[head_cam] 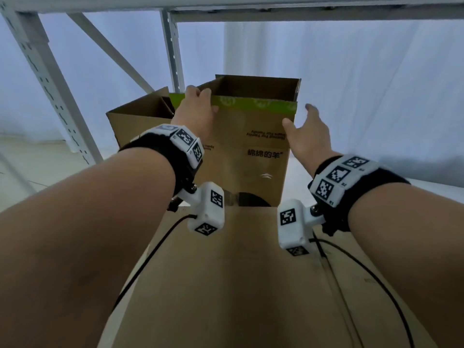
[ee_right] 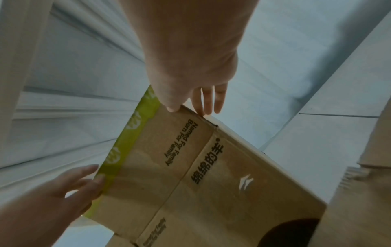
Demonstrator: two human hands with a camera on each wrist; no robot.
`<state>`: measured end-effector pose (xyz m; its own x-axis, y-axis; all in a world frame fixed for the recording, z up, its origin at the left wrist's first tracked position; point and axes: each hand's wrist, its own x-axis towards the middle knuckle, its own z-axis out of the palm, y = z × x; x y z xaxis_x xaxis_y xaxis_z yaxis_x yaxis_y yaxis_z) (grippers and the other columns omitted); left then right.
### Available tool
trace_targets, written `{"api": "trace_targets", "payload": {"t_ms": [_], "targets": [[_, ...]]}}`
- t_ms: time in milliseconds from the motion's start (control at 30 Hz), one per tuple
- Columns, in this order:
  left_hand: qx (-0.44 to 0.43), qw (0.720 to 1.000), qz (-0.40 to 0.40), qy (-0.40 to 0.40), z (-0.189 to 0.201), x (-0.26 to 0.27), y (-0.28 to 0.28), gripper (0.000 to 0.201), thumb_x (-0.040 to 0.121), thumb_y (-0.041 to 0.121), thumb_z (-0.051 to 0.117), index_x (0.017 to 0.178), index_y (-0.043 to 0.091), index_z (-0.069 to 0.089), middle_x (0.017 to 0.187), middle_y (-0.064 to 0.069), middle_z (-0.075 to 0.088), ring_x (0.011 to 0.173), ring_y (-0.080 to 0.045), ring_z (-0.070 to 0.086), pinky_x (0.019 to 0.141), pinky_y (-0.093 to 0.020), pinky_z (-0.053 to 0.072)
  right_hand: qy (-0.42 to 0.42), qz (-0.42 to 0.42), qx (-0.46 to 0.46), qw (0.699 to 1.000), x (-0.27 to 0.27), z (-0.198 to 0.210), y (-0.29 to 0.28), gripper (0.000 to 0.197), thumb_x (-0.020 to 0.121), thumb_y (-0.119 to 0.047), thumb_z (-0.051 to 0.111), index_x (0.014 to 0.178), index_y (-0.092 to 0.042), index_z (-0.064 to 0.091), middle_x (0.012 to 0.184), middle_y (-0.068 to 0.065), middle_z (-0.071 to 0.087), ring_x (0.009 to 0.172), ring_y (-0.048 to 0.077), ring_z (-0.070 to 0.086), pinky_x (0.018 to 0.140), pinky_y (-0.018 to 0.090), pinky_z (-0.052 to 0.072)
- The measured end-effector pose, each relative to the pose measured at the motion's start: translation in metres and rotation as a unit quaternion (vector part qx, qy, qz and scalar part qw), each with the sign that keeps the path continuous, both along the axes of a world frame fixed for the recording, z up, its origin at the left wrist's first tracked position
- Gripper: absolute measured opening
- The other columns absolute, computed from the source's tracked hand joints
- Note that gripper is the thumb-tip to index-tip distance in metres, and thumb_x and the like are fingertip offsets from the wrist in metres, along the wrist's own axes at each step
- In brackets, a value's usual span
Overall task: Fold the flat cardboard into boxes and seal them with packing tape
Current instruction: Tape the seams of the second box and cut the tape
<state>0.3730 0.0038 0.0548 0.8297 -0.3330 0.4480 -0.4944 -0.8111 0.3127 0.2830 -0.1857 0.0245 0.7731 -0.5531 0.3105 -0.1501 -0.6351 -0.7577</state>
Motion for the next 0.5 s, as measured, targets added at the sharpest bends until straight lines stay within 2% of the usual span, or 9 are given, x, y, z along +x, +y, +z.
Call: {"api": "trace_targets", "payload": {"t_ms": [33,67,133,167,233,300,367,433,500], "targets": [[0.006,1.000,-0.006,0.009,-0.001,0.000,0.000,0.051,0.102,0.025,0.041,0.149,0.012,0.026,0.151,-0.019,0.021,0.126,-0.037,0.045,0.103,-0.044,0.040,0.029,0.014,-0.001,0.999,0.002,0.003,-0.001,0.049,0.103,-0.034,0.040,0.144,-0.006,0.038,0.138,0.015,0.051,0.126,0.032,0.049,0.104,0.037,0.039],[0.017,0.999,-0.016,0.021,-0.004,-0.001,0.000,0.058,0.102,0.026,0.043,0.152,0.016,0.017,0.156,-0.018,0.011,0.131,-0.037,0.041,0.106,-0.045,0.038,0.052,0.029,0.012,0.998,0.003,0.004,-0.003,0.047,0.105,-0.033,0.034,0.137,-0.001,0.046,0.135,0.017,0.053,0.124,0.034,0.049,0.106,0.041,0.038],[0.058,0.996,-0.045,0.056,-0.015,-0.004,-0.003,0.066,0.101,0.029,0.044,0.154,0.024,0.005,0.160,-0.013,-0.006,0.141,-0.036,0.028,0.113,-0.047,0.030,0.082,0.046,0.056,0.994,0.003,0.006,-0.003,0.049,0.105,-0.029,0.028,0.126,0.007,0.054,0.118,0.019,0.057,0.116,0.038,0.053,0.104,0.048,0.041],[0.086,0.992,-0.053,0.077,-0.021,-0.004,-0.006,0.068,0.101,0.030,0.044,0.154,0.027,0.001,0.160,-0.011,-0.013,0.145,-0.035,0.018,0.116,-0.047,0.025,0.094,0.051,0.067,0.992,0.003,0.006,-0.004,0.049,0.105,-0.027,0.026,0.125,0.008,0.054,0.117,0.019,0.057,0.116,0.038,0.053,0.104,0.049,0.041],[0.127,0.984,-0.044,0.119,-0.031,-0.003,-0.010,0.072,0.101,0.034,0.044,0.152,0.033,-0.007,0.158,-0.007,-0.023,0.148,-0.033,0.002,0.119,-0.047,0.016,0.120,0.073,0.079,0.987,0.001,0.005,-0.002,0.045,0.106,-0.026,0.025,0.131,0.000,0.051,0.130,0.019,0.054,0.120,0.035,0.052,0.106,0.047,0.040],[0.115,0.982,-0.025,0.151,-0.034,-0.002,-0.012,0.076,0.100,0.036,0.044,0.151,0.035,-0.013,0.158,-0.006,-0.024,0.148,-0.035,0.000,0.119,-0.048,0.014,0.130,0.108,0.089,0.982,-0.003,0.005,0.000,0.042,0.106,-0.031,0.028,0.141,-0.015,0.045,0.140,0.016,0.050,0.126,0.034,0.050,0.108,0.047,0.040],[0.091,0.982,-0.012,0.165,-0.035,-0.001,-0.013,0.077,0.100,0.036,0.045,0.151,0.034,-0.014,0.159,-0.008,-0.021,0.147,-0.037,0.003,0.118,-0.049,0.016,0.133,0.134,0.114,0.975,-0.009,0.000,-0.001,0.041,0.106,-0.029,0.031,0.145,-0.023,0.040,0.140,0.014,0.049,0.126,0.032,0.051,0.106,0.047,0.044],[0.082,0.983,-0.007,0.166,-0.036,-0.006,-0.013,0.078,0.100,0.038,0.046,0.151,0.035,-0.013,0.160,-0.009,-0.017,0.147,-0.037,0.008,0.117,-0.049,0.020,0.139,0.143,0.122,0.972,-0.015,-0.006,-0.002,0.044,0.104,-0.020,0.032,0.148,-0.022,0.034,0.137,0.011,0.050,0.125,0.030,0.050,0.105,0.045,0.044],[0.077,0.984,-0.001,0.163,-0.036,-0.014,-0.013,0.080,0.098,0.039,0.047,0.151,0.034,-0.012,0.160,-0.009,-0.014,0.146,-0.036,0.012,0.117,-0.049,0.022,0.144,0.137,0.115,0.973,-0.021,-0.009,-0.003,0.049,0.103,-0.017,0.035,0.152,-0.017,0.027,0.138,0.008,0.047,0.131,0.030,0.046,0.109,0.045,0.040]]}}
